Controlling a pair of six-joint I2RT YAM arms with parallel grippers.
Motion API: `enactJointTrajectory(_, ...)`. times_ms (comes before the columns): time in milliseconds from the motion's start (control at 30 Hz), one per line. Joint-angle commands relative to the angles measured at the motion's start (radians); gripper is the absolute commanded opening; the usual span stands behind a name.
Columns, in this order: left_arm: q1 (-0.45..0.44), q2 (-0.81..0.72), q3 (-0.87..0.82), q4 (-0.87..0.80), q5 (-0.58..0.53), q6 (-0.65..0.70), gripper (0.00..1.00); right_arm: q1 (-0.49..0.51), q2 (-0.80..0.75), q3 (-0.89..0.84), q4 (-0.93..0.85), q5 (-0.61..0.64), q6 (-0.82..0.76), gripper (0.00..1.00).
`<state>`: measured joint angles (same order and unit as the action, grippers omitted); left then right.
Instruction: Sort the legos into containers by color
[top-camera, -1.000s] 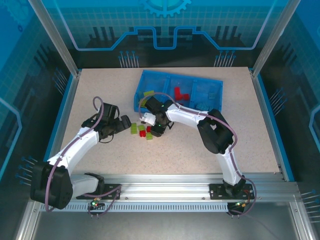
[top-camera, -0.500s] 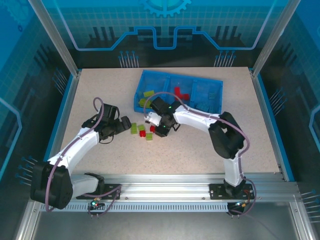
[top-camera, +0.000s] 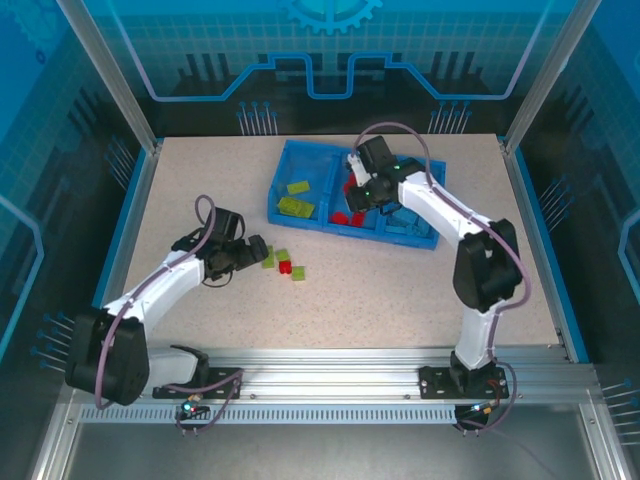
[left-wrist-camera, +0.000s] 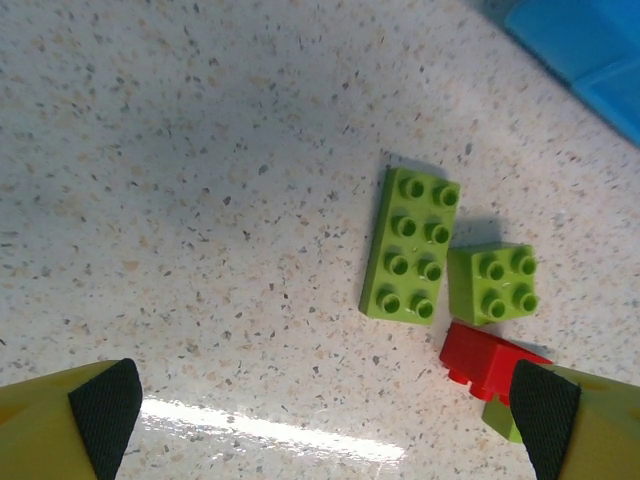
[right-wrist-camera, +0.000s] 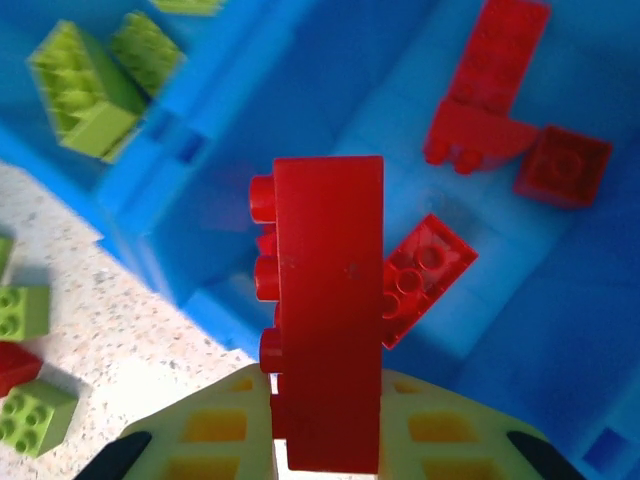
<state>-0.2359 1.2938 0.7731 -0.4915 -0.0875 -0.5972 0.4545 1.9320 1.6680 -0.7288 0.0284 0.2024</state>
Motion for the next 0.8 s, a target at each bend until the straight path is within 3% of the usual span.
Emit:
enactJointTrajectory(0,-0.021,0.067,0.052,-0.009,0.029,-0.001,0.99,-0.010,0.083,0.078,-0.149,0.035,0.122,0.21)
enactJointTrajectory(233,-0.058,0.179,0.122,-0.003,0.023,-0.014,0.99,-0.010,0.204,0.200,-0.250,0.075,0.191,0.25)
enactJointTrajectory(533,-0.070,0.301,0.191,-0.024,0.002,-0.035,0.93,-0.011,0.206,0.186,-0.296,0.187,0.173,0.33)
enactJointTrajectory(767,-0.091,0.279,0.180,-0.036,-0.021,0.016,0.88,-0.030,0.153,0.093,-0.238,0.159,0.156,0.64)
